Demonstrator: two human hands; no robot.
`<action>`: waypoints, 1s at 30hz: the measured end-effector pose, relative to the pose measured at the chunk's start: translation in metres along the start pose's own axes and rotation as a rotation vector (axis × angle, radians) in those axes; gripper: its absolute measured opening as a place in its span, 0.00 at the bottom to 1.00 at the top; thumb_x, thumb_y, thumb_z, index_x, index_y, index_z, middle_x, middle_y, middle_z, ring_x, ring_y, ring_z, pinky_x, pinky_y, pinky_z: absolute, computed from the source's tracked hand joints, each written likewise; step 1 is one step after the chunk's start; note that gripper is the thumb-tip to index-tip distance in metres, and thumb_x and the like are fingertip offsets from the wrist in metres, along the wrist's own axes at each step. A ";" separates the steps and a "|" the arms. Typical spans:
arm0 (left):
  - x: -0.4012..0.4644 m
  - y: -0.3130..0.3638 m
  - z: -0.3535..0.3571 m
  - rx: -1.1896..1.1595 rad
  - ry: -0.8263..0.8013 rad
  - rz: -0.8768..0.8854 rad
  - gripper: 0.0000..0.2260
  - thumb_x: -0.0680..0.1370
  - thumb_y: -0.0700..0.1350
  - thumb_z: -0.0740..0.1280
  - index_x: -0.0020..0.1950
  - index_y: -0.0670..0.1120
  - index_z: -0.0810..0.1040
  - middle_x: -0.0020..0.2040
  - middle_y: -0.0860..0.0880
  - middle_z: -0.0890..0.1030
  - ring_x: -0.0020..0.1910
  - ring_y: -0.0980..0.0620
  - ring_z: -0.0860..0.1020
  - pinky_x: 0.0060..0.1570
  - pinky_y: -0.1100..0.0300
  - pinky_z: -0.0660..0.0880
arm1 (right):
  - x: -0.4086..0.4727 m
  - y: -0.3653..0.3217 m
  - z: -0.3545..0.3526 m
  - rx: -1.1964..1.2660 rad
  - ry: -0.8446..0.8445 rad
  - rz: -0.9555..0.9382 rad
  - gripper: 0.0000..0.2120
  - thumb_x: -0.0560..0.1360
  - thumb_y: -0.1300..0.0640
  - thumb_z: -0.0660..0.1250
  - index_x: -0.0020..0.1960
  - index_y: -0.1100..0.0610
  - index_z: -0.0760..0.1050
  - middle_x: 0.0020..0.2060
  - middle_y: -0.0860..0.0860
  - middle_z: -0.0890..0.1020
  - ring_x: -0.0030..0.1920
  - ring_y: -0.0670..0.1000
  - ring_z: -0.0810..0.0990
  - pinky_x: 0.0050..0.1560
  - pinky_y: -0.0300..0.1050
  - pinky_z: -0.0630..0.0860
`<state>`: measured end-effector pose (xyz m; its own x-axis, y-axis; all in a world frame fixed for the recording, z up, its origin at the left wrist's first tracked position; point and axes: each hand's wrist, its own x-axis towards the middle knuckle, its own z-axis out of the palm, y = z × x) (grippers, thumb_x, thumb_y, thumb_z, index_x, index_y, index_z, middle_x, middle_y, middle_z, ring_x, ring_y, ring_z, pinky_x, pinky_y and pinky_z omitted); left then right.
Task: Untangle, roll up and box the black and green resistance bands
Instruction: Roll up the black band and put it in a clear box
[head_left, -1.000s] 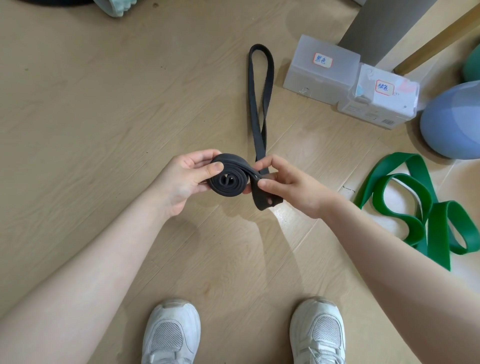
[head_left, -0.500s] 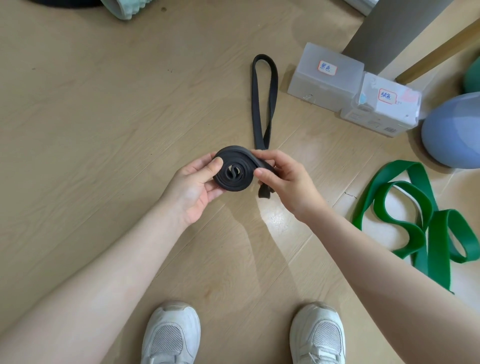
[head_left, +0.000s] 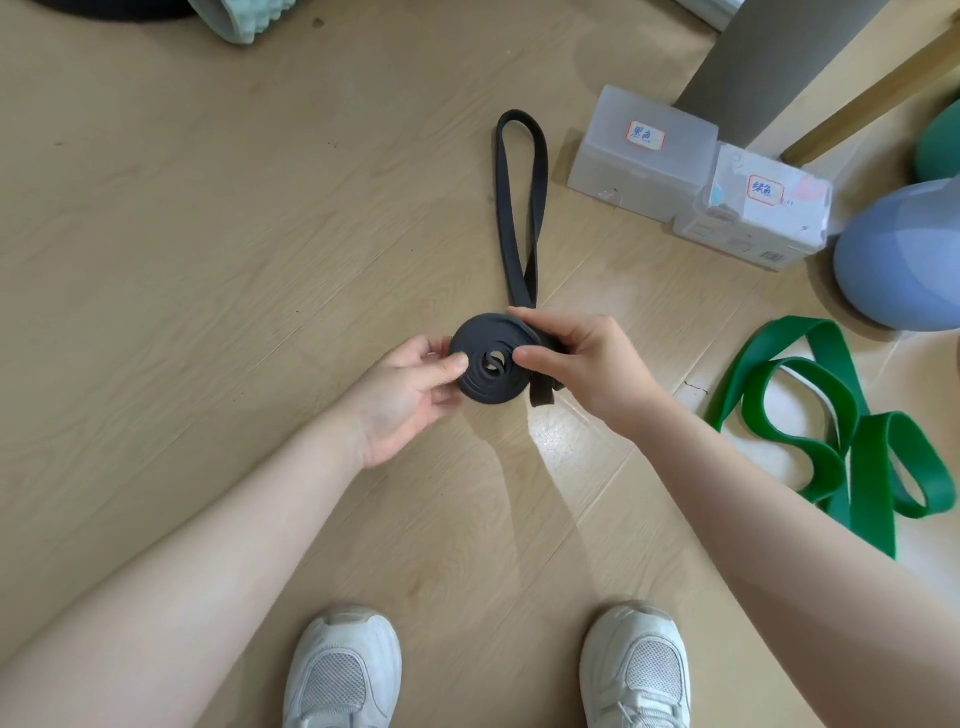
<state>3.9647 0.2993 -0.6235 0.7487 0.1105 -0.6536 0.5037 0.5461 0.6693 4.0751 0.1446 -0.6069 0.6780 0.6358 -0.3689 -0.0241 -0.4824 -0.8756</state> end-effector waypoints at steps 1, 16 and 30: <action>0.000 0.002 -0.003 0.145 -0.019 -0.010 0.10 0.77 0.39 0.64 0.58 0.45 0.73 0.57 0.46 0.80 0.59 0.49 0.77 0.65 0.51 0.69 | -0.001 0.001 -0.003 -0.070 -0.034 -0.012 0.18 0.72 0.62 0.70 0.62 0.52 0.76 0.43 0.52 0.84 0.34 0.59 0.80 0.35 0.43 0.78; -0.003 0.012 0.021 0.547 -0.065 0.074 0.09 0.75 0.38 0.67 0.47 0.53 0.79 0.43 0.52 0.84 0.43 0.56 0.82 0.50 0.62 0.77 | -0.008 0.009 -0.003 -0.229 -0.179 -0.026 0.20 0.68 0.60 0.74 0.47 0.50 0.64 0.35 0.48 0.80 0.30 0.48 0.74 0.39 0.50 0.76; -0.004 0.006 0.017 0.125 0.079 0.175 0.08 0.76 0.38 0.65 0.50 0.49 0.79 0.42 0.53 0.84 0.43 0.58 0.82 0.42 0.65 0.78 | -0.002 0.011 -0.026 -0.042 -0.251 -0.098 0.18 0.73 0.64 0.68 0.58 0.47 0.73 0.47 0.47 0.81 0.43 0.53 0.81 0.48 0.52 0.80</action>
<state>3.9724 0.2879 -0.6112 0.7956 0.2619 -0.5462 0.4225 0.4064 0.8102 4.0919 0.1226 -0.6073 0.4722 0.8077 -0.3531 0.0667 -0.4322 -0.8993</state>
